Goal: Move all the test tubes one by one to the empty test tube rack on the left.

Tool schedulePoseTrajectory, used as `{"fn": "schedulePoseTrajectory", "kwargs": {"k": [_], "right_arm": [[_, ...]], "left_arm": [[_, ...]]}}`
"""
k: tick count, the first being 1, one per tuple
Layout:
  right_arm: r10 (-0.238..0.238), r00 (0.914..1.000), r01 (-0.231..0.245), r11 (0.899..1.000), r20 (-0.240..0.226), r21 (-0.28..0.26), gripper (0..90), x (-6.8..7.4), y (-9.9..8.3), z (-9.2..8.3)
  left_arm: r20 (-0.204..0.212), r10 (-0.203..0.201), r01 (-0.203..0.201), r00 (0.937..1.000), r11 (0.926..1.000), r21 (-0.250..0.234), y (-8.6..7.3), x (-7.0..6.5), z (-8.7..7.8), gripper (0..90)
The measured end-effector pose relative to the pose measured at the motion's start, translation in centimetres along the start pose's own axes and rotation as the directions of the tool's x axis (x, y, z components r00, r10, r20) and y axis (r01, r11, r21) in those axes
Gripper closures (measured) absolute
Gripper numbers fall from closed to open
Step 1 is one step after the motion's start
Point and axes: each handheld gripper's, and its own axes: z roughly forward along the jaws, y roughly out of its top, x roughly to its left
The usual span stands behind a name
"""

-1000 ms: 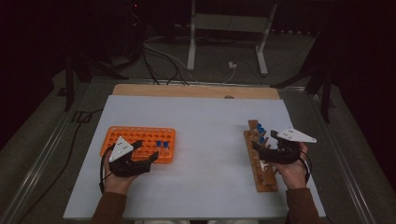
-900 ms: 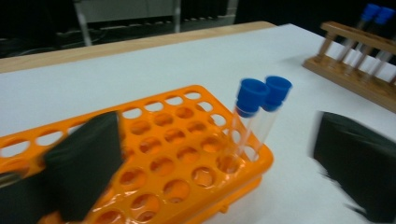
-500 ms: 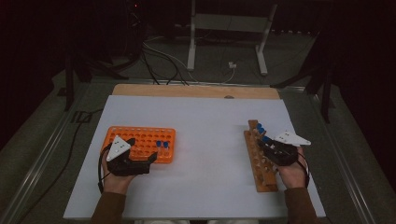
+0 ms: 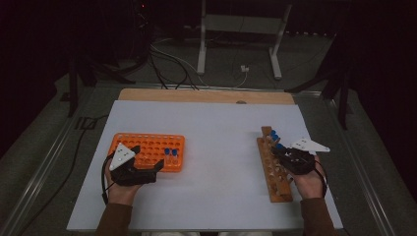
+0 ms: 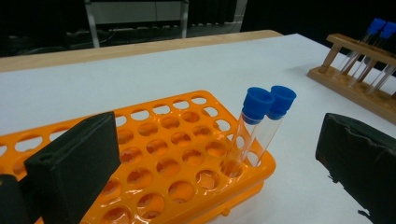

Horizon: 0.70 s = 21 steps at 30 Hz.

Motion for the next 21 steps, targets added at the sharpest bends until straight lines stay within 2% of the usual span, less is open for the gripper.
{"fn": "schedulePoseTrajectory", "kwargs": {"k": [4, 7, 9, 12, 15, 18, 21], "right_arm": [[0.011, 0.9999, -0.011, 1.0, 0.002, -0.001, 76.9, 0.0, 0.6, -0.4], [0.003, 1.0, -0.003, 1.0, 0.002, -0.011, 76.9, 0.0, 1.3, -0.8], [0.016, 0.9999, -0.016, 1.0, -0.005, -0.014, 76.9, -0.2, 1.7, -1.2], [-0.002, 0.9999, 0.001, 1.0, -0.01, -0.029, 76.9, -0.1, 2.5, -2.1], [0.01, 0.9998, -0.011, 0.999, -0.018, -0.042, 76.9, -0.4, 3.5, -2.9], [-0.023, 0.9996, 0.022, 0.999, -0.017, -0.045, 76.9, -0.3, 4.3, -3.8], [-0.012, 0.9997, 0.011, 0.999, -0.021, -0.047, 76.9, -0.4, 5.0, -4.3]], "left_arm": [[0.003, -0.008, 0.008, 1.0, 1.0, -0.003, 0.1, -0.1, 0.0, 0.5], [-0.002, 0.001, -0.001, 1.0, 1.0, -0.001, 0.5, -0.1, 0.0, 0.5], [0.005, -0.014, 0.014, 0.9999, 0.9998, -0.011, 0.6, -0.2, -0.1, 0.5], [0.006, 0.007, -0.007, 1.0, 0.9999, -0.008, 1.0, -0.5, -0.1, 0.5], [0.019, -0.002, 0.002, 0.9998, 0.9997, -0.023, 1.4, -0.8, -0.3, 0.5], [0.022, 0.025, -0.025, 0.9995, 0.9995, -0.022, 1.9, -1.1, -0.2, 0.6], [0.033, 0.017, -0.016, 0.9993, 0.9995, -0.029, 2.3, -1.4, -0.2, 0.5]]}}
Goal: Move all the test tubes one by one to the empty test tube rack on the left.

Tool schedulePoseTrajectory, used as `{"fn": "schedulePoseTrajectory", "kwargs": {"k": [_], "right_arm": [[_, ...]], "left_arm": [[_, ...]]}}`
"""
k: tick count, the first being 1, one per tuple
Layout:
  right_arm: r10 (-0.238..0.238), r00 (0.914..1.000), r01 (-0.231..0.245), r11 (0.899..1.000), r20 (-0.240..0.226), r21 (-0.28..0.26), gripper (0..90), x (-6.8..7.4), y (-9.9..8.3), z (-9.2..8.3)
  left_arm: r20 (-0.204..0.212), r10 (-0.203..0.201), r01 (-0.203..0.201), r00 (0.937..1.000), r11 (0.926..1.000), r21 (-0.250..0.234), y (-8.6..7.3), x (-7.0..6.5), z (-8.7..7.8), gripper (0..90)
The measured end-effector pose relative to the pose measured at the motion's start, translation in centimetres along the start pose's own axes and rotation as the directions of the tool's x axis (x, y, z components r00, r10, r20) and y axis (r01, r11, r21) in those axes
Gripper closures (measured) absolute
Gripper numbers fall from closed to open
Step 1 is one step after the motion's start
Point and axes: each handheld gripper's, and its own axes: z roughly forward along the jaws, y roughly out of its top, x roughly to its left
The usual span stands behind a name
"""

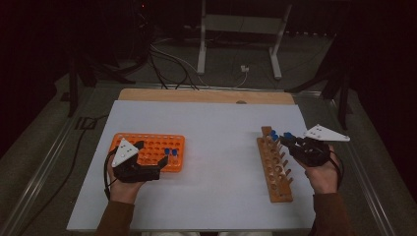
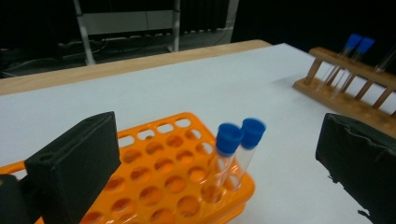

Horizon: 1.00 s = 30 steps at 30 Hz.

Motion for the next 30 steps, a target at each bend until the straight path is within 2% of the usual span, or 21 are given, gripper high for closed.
{"fn": "schedulePoseTrajectory", "kwargs": {"k": [2, 6, 9, 16, 24, 30], "right_arm": [[-0.013, 0.9999, 0.013, 1.0, -0.003, -0.003, 76.9, 0.3, 0.3, -0.3], [-0.016, 0.9998, 0.015, 1.0, -0.009, -0.017, 76.9, 0.5, 0.7, -0.4], [-0.025, 0.9995, 0.025, 0.999, -0.017, -0.021, 76.9, 1.0, 1.1, -0.3], [-0.045, 0.9968, 0.043, 0.999, -0.066, -0.028, 76.9, 2.6, 2.2, 0.5], [-0.054, 0.9862, 0.05, 0.998, -0.157, -0.024, 76.8, 5.3, 2.5, 2.6], [-0.08, 0.9757, 0.075, 0.997, -0.204, -0.033, 76.8, 7.2, 3.5, 3.6]], "left_arm": [[-0.003, 0.026, -0.027, 0.9996, 0.9996, -0.003, 0.3, -0.3, 0.1, 0.6], [0.015, 0.021, -0.021, 0.9997, 0.9998, -0.008, 0.8, -0.8, 0.5, 0.6], [0.028, 0.039, -0.039, 0.9988, 0.9992, -0.007, 1.2, -1.4, 0.9, 0.6], [0.075, 0.044, -0.042, 0.9962, 0.9989, -0.022, 2.6, -2.9, 2.0, 2.4], [0.136, 0.077, -0.075, 0.9877, 0.997, -0.018, 3.2, -5.0, 3.6, 6.8], [0.195, 0.114, -0.112, 0.9741, 0.9935, -0.022, 4.2, -6.9, 5.2, 12.5]]}}
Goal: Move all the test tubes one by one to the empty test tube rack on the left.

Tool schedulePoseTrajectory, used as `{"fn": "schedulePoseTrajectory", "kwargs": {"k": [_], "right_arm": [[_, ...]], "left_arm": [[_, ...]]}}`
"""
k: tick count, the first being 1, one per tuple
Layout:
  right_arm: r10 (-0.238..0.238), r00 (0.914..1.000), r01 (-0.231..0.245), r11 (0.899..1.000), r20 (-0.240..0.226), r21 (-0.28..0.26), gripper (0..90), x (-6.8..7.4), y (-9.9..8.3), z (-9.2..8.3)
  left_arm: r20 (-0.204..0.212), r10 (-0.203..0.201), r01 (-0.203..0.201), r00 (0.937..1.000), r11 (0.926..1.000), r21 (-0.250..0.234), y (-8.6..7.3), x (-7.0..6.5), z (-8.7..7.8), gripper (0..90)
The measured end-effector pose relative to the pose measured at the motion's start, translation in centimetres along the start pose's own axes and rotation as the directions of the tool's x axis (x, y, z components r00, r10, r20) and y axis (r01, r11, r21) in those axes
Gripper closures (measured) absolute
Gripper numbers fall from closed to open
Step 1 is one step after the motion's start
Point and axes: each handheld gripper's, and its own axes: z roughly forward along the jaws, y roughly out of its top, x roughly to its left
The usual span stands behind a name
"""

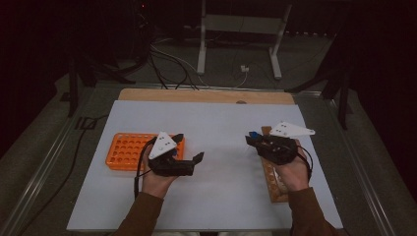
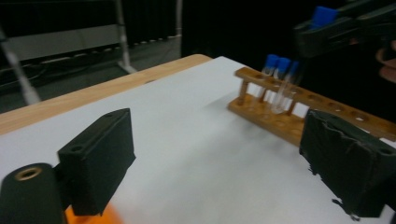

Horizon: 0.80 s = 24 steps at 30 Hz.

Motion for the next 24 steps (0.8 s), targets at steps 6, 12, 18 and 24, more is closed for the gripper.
{"fn": "schedulePoseTrajectory", "kwargs": {"k": [6, 12, 18, 24], "right_arm": [[-0.014, 0.9991, 0.014, 1.0, -0.039, -0.002, 76.8, 1.4, 0.8, 1.1], [-0.014, 0.9978, 0.015, 1.0, -0.064, 0.003, 76.8, 2.2, 1.2, 1.9], [-0.002, 0.9959, 0.002, 1.0, -0.09, 0.002, 76.8, 2.9, 1.3, 2.5], [-0.004, 0.993, 0.005, 1.0, -0.118, 0.007, 76.8, 3.6, 1.3, 3.2]], "left_arm": [[0.048, 0.031, -0.032, 0.9984, 0.999, 0.03, 0.6, -1.2, 2.3, 17.4], [0.088, 0.053, -0.057, 0.9947, 0.9972, 0.048, 0.7, -2.3, 3.9, 31.1], [0.121, 0.066, -0.072, 0.9904, 0.9963, 0.047, 0.6, -3.0, 4.9, 47.8], [0.126, 0.08, -0.086, 0.9889, 0.9952, 0.046, 0.5, -3.2, 5.4, 62.0]]}}
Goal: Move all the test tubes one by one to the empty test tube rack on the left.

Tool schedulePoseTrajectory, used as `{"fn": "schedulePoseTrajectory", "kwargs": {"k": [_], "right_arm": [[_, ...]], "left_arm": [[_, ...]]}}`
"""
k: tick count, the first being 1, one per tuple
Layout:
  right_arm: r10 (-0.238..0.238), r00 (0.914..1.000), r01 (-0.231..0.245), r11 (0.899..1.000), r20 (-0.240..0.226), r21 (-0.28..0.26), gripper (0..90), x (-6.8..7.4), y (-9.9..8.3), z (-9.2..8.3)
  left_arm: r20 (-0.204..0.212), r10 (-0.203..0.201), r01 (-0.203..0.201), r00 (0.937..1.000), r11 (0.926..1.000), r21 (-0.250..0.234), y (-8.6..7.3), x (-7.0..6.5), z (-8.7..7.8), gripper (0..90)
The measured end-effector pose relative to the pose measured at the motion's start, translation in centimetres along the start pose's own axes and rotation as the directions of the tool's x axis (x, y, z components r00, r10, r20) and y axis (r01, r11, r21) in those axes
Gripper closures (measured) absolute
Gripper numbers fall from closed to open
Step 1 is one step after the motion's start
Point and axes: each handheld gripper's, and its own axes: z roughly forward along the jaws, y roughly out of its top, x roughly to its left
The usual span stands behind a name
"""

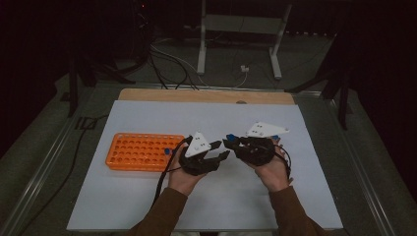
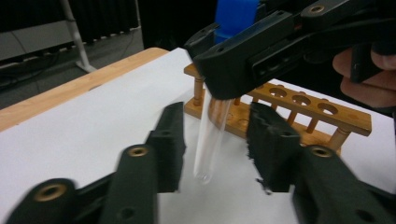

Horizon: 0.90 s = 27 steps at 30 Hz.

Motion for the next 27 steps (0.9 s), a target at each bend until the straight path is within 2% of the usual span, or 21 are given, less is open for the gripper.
{"fn": "schedulePoseTrajectory", "kwargs": {"k": [4, 6, 12, 19, 21, 24, 27], "right_arm": [[-0.003, 1.0, 0.003, 1.0, -0.008, -0.002, 76.8, 0.2, 0.1, 0.3], [-0.001, 0.9999, 0.001, 1.0, -0.011, 0.0, 76.8, 0.2, 0.0, 0.3], [0.009, 0.9998, -0.009, 1.0, -0.019, -0.002, 76.8, 0.2, -0.2, 0.3], [0.01, 0.9993, -0.01, 1.0, -0.036, -0.005, 75.0, 0.0, -0.2, 0.3], [0.022, 0.9987, -0.022, 1.0, -0.047, -0.007, 64.3, -0.2, -0.3, 0.3], [0.033, 0.9988, -0.033, 0.999, -0.036, -0.02, 48.6, -0.5, -0.5, 0.0], [0.031, 0.9995, -0.031, 0.999, -0.002, -0.026, 33.2, -0.7, -0.6, -0.5]], "left_arm": [[-0.01, 0.023, -0.023, 0.9997, 0.9997, 0.008, -0.1, -0.1, 0.1, 71.4], [-0.011, 0.019, -0.019, 0.9998, 0.9998, 0.005, -0.1, 0.0, 0.1, 73.4], [-0.017, 0.017, -0.017, 0.9997, 0.9998, -0.004, -0.2, -0.2, 0.2, 74.5], [-0.022, 0.035, -0.036, 0.9991, 0.9993, -0.011, -0.2, -0.3, 0.1, 78.0], [-0.025, 0.033, -0.033, 0.9991, 0.9994, -0.005, -0.3, -0.1, 0.0, 78.0], [-0.039, 0.017, -0.017, 0.9991, 0.9998, 0.001, -0.6, 0.3, -0.3, 78.1], [-0.057, -0.005, 0.005, 0.9984, 1.0, 0.002, -0.8, 0.8, -0.7, 78.2]]}}
